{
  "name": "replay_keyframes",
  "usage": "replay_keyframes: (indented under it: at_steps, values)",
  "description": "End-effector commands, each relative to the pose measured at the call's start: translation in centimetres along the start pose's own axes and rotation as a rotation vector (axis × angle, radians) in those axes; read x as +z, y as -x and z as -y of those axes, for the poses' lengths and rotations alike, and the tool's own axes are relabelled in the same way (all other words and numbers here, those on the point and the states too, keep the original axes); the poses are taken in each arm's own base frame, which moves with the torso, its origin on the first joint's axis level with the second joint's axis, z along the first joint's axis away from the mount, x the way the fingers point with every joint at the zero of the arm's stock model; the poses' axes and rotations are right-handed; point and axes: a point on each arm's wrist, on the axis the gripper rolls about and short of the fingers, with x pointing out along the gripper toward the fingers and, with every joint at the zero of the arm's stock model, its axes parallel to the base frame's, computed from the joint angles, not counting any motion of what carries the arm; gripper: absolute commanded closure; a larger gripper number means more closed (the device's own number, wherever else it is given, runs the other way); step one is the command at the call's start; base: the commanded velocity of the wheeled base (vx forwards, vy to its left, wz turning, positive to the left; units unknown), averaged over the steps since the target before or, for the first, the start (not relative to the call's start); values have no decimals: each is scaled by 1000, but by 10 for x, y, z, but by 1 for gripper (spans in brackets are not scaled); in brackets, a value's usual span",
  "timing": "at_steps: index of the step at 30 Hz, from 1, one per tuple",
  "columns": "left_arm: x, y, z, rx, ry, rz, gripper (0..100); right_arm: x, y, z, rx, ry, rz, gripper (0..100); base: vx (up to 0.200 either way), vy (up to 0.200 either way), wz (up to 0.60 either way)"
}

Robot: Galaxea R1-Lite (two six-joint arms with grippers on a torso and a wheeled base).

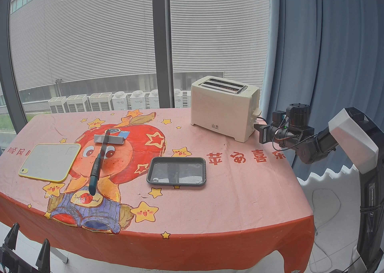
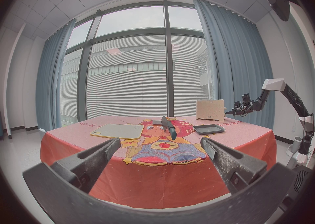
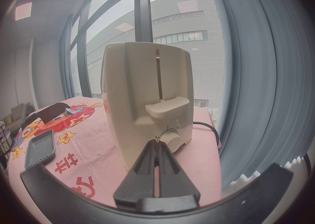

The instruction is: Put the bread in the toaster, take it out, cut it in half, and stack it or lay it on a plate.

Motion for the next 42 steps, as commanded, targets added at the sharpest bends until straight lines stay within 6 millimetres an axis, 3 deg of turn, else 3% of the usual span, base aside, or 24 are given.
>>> replay_keyframes:
  at_steps: [1, 42]
  values:
    - [-5, 0, 0, 0, -1, -5, 0, -1, -1, 0, 1, 0, -2, 100, 0, 0, 0]
    - [-5, 0, 0, 0, -1, -5, 0, -19, -5, 0, -1, -9, -44, 100, 0, 0, 0]
